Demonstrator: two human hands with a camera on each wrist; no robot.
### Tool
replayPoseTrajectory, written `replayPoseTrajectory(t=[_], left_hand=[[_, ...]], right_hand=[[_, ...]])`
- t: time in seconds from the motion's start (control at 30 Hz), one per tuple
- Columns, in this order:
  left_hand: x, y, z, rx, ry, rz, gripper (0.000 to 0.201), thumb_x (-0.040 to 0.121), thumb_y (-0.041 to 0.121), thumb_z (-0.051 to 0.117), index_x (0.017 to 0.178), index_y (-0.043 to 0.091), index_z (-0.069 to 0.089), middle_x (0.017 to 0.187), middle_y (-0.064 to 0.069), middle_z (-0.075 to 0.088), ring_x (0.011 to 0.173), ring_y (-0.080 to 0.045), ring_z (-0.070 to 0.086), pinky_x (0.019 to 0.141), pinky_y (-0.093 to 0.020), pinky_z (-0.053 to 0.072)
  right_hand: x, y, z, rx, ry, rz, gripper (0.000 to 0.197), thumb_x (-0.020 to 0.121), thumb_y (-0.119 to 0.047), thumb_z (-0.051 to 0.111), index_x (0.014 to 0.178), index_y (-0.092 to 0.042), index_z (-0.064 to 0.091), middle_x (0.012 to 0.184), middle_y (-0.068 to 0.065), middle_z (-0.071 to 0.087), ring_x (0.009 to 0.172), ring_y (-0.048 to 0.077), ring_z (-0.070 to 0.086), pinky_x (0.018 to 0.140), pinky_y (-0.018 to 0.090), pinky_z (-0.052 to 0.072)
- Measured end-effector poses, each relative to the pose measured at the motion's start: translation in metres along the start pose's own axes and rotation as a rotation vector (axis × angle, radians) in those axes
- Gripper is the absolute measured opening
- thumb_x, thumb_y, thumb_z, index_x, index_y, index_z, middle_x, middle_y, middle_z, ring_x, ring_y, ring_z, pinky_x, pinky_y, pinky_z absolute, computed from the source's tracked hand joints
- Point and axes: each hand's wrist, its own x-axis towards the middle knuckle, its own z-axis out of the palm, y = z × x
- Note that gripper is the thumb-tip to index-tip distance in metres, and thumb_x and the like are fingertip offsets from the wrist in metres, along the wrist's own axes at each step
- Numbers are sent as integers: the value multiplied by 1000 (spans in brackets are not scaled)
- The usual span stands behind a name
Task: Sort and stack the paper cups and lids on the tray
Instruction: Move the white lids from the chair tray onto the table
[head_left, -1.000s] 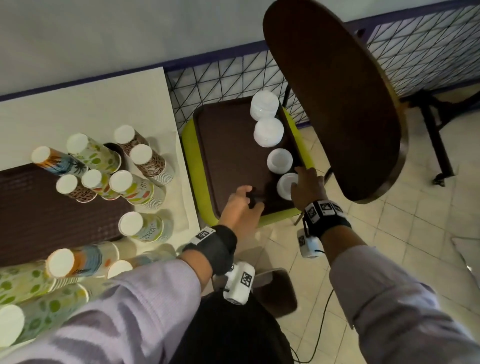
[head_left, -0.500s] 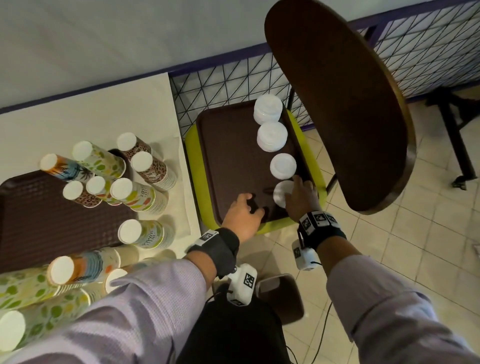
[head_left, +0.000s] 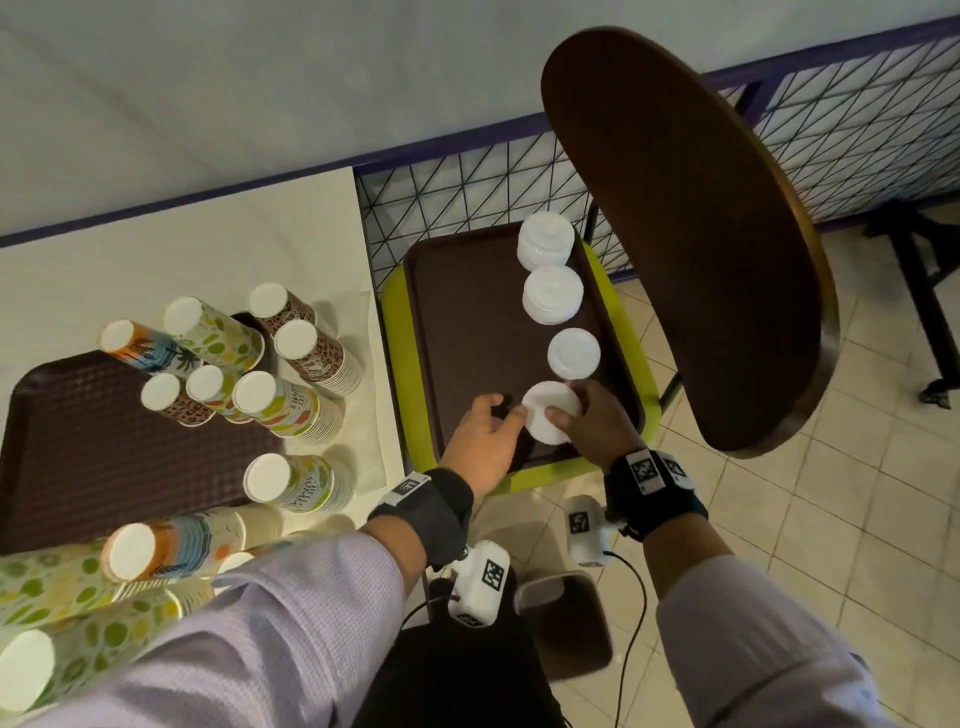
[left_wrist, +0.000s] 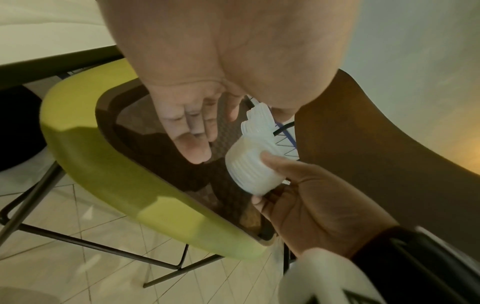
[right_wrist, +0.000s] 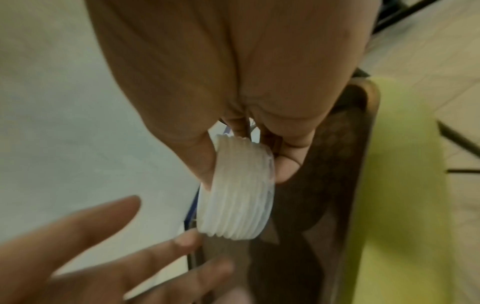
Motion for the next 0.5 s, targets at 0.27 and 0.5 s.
replayPoseTrajectory(t=[0.27,0.5], left_hand=[[4,15,-10,-284,49,-24,39,103,48,56,135,25,53,117,-4,63,90,-19,69,58,-29,61],[5,7,-24,-311,127,13,28,102,45,61,119,23,63,110,-4,67,87,-19,70,56,-34,61]], right_hand=[[-24,-29,20,271,-168,-283,38,84,-31,67,121,-24,67,108,0,73,101,16,71,89,47,58],[-11,-44,2,466,-64,-175,28,85,-30,61,111,-27,72,116,1,61,109,17,62,79,26,49]])
